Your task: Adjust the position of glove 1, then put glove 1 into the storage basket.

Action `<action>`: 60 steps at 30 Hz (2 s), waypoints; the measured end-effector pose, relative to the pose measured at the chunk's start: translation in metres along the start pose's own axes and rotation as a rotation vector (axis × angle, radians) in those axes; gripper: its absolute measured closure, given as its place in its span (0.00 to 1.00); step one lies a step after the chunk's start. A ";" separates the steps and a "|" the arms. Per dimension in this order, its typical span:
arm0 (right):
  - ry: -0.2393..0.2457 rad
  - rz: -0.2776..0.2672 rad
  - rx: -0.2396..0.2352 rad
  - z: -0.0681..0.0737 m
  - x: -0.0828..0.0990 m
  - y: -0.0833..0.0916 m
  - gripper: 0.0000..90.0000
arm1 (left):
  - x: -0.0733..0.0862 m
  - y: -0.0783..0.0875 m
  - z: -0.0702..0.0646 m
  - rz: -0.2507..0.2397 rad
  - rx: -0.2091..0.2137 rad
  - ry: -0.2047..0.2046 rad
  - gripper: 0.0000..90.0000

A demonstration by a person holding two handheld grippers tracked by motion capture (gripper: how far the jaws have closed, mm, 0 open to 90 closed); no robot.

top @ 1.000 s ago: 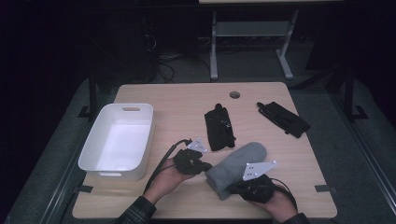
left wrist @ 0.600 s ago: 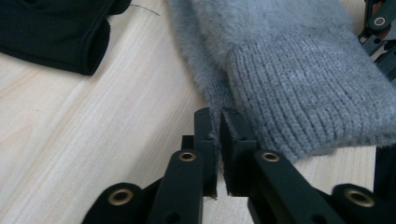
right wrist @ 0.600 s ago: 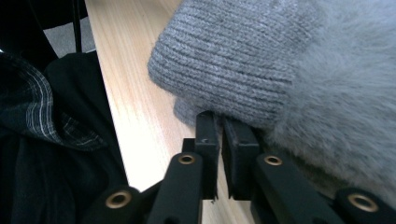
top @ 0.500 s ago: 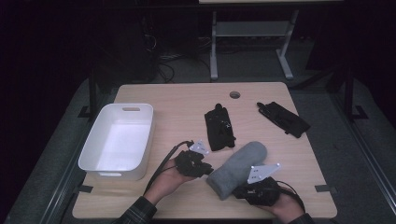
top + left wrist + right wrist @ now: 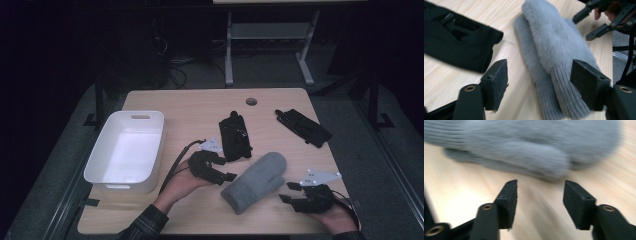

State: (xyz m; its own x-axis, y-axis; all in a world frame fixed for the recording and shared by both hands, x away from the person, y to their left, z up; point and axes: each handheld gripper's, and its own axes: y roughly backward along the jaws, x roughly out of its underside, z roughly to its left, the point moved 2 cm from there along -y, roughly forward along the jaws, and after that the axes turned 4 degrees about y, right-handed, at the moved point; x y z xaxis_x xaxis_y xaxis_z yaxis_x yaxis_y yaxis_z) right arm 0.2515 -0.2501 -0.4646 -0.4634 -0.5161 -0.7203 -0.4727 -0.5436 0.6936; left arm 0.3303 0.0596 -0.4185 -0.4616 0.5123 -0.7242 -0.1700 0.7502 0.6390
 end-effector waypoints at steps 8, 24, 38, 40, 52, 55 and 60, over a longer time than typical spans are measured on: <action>-0.056 0.004 0.099 -0.027 0.006 -0.006 0.32 | -0.016 -0.017 -0.003 -0.005 -0.009 -0.038 0.22; -0.147 0.021 0.152 -0.053 0.020 -0.013 0.21 | -0.033 -0.066 -0.010 0.055 0.002 -0.084 0.17; -0.124 0.027 0.162 -0.052 0.022 -0.018 0.19 | -0.029 -0.091 -0.008 0.114 0.033 -0.068 0.15; -0.123 0.025 0.161 -0.051 0.022 -0.018 0.18 | -0.028 -0.093 -0.007 0.117 0.036 -0.060 0.14; -0.118 0.006 0.158 -0.051 0.024 -0.018 0.17 | -0.014 -0.103 0.009 0.151 0.117 0.026 0.25; -0.116 0.003 0.156 -0.051 0.024 -0.019 0.17 | -0.011 -0.104 0.012 0.150 0.161 0.053 0.32; -0.114 -0.004 0.157 -0.051 0.025 -0.019 0.16 | -0.010 -0.104 0.014 0.159 0.214 0.060 0.48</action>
State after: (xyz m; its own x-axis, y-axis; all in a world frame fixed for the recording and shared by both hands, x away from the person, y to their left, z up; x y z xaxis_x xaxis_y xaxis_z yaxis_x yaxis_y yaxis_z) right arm 0.2874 -0.2859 -0.4963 -0.5389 -0.4307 -0.7239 -0.5820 -0.4309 0.6897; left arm 0.3647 -0.0181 -0.4816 -0.5194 0.6099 -0.5985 0.0938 0.7368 0.6695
